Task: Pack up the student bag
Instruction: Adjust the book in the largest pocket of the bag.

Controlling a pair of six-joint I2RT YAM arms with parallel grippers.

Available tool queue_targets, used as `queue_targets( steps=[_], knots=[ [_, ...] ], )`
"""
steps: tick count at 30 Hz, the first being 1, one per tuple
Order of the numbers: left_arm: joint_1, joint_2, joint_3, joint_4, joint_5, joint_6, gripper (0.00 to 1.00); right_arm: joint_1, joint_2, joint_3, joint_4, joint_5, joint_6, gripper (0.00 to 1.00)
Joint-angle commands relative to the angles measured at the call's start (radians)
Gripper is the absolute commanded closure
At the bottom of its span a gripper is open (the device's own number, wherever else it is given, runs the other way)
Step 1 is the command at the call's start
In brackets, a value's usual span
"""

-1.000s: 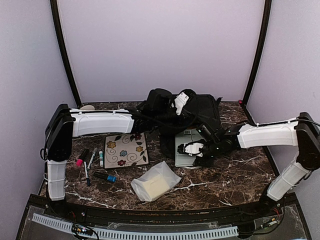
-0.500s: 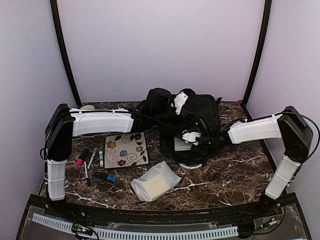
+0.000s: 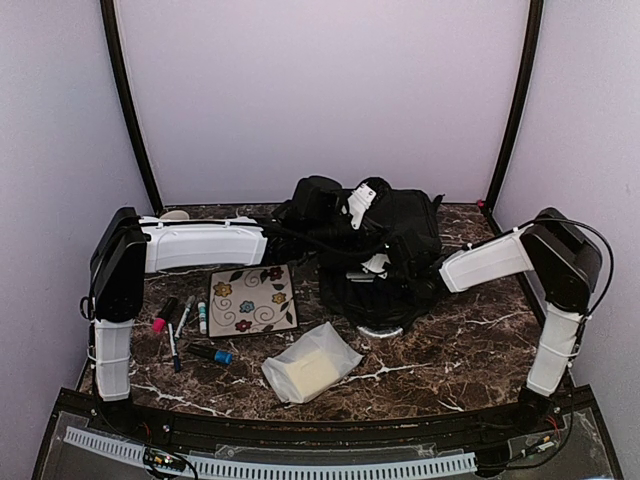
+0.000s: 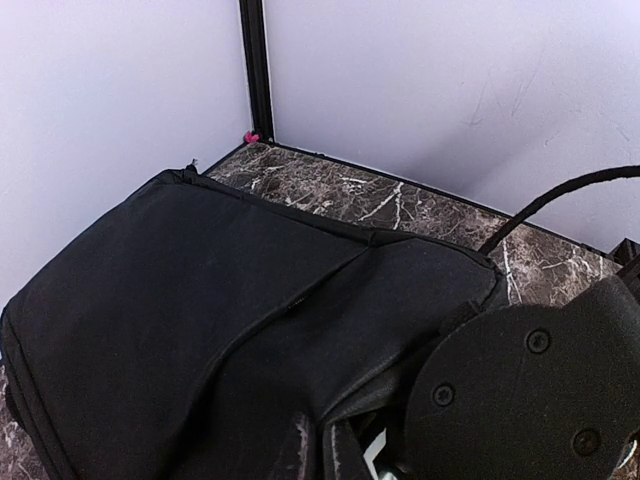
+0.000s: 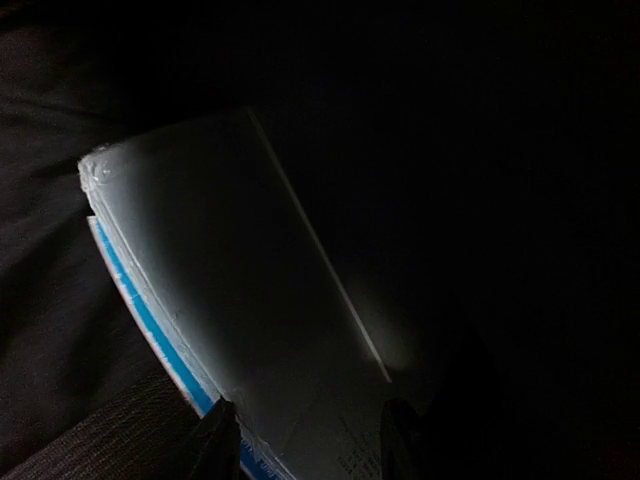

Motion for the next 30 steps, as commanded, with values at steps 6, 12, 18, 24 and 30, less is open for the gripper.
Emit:
queue_targets(
  steps=[6, 12, 18, 24, 30],
  knots=[
    [-0.005, -0.103, 0.018, 0.054, 0.043, -0.014, 1.00, -0.014, 0.064, 0.007, 0.094, 0.061, 0.010, 0.53],
    [-0.004, -0.103, 0.017, 0.042, 0.018, 0.002, 1.00, 0.011, -0.006, 0.013, -0.102, -0.137, 0.022, 0.49],
    [0.006, -0.093, 0.067, -0.031, 0.020, -0.027, 1.00, 0.029, -0.219, -0.047, -0.379, -0.424, 0.032, 0.46],
    [0.014, -0.082, 0.047, -0.016, 0.025, -0.042, 1.00, 0.025, -0.469, -0.123, -0.626, -0.620, 0.009, 0.43],
    [0.022, -0.069, 0.023, 0.000, 0.037, -0.054, 1.00, -0.017, -0.605, -0.114, -0.795, -0.665, 0.027, 0.42]
  ],
)
